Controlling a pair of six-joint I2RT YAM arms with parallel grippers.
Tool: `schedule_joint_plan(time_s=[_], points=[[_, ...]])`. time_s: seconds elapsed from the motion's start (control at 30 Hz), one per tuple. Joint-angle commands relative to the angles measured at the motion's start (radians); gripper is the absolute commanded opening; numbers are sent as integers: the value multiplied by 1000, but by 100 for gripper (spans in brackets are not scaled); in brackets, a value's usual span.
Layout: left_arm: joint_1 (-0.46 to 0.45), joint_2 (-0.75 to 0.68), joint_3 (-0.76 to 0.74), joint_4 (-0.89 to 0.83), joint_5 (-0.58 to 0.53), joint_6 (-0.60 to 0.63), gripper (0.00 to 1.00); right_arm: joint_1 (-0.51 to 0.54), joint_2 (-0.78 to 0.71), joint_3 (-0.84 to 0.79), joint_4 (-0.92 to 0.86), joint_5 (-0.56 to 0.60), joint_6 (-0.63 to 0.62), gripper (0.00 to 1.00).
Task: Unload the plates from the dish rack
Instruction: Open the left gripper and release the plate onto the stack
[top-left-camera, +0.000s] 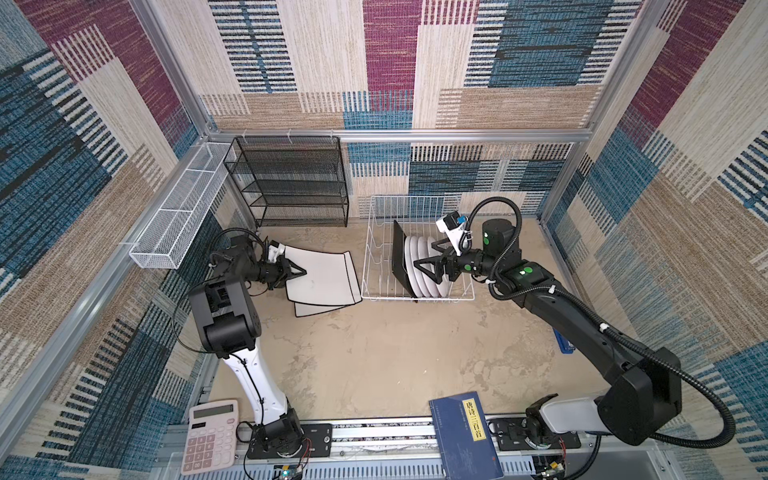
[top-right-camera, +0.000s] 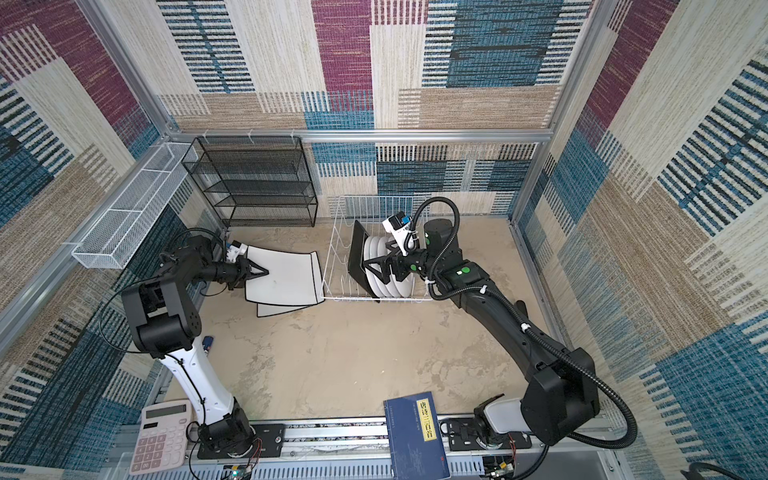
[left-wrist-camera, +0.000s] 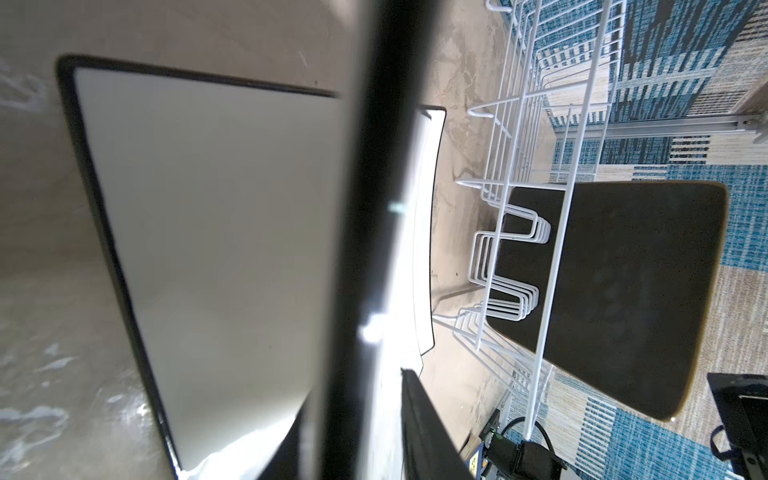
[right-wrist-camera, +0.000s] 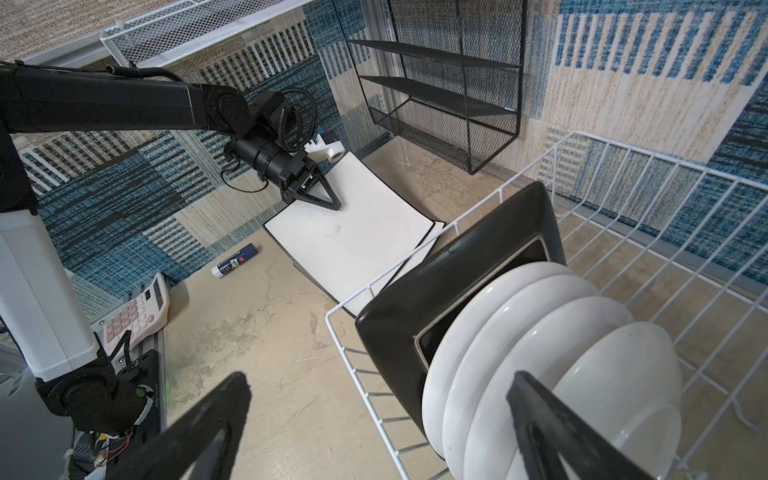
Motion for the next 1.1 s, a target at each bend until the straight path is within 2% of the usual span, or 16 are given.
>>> schedule_joint_plan(time_s=[0.0,0.33,0.6,0.9,1.07], points=[[6,0,0,22,17,1,35,2,-8,-2,37,-8,2,99],[21,38,29,20,-33,-23,44,3,-5,-1,37,-4,1,99],[24,52,25,19,-73,-35,46,3,3,5,36,-6,4,99],[29,40,1,15,-169,-75,46,3,3,4,39,-9,6,99],[29,32,-8,20,-179,-87,46,3,3,2,41,-9,5,99]])
